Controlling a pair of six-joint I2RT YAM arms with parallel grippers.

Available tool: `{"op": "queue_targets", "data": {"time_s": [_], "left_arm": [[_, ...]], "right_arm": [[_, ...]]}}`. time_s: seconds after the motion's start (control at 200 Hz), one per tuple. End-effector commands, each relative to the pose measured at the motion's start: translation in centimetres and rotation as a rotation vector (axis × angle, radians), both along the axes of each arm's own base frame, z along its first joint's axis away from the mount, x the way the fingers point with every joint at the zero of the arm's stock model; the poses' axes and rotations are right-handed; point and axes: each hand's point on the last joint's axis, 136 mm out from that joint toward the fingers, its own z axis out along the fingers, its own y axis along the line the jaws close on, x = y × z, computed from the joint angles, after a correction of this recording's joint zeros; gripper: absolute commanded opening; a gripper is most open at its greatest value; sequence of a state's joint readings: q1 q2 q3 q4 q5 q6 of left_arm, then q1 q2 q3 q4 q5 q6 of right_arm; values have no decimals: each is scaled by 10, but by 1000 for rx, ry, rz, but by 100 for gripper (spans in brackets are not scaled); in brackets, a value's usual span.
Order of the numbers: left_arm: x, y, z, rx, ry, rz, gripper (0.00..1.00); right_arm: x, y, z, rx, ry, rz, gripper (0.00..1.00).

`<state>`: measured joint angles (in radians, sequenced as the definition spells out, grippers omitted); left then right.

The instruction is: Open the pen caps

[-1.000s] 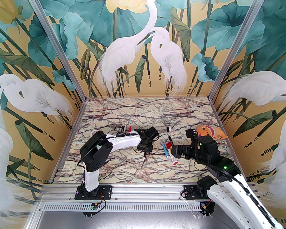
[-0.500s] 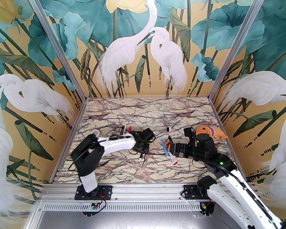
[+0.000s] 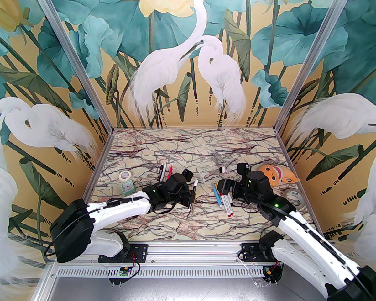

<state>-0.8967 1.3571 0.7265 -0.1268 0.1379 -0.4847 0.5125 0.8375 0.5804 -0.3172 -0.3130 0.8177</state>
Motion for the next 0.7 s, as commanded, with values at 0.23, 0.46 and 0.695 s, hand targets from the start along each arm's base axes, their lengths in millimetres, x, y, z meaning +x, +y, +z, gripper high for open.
{"op": "queue_targets", "data": {"time_s": [0.23,0.46,0.695], "left_arm": [[-23,-41,35,-221,-41,-162,12],[-35,-53,38,-245,-49,-186,11],[-35,-53,42,-252,-54,-181,10]], "right_arm": [[22,40,16,26,-66,32,64],[28,48,13,21,-58,43,59],[25,57,12,36,-56,81,50]]}}
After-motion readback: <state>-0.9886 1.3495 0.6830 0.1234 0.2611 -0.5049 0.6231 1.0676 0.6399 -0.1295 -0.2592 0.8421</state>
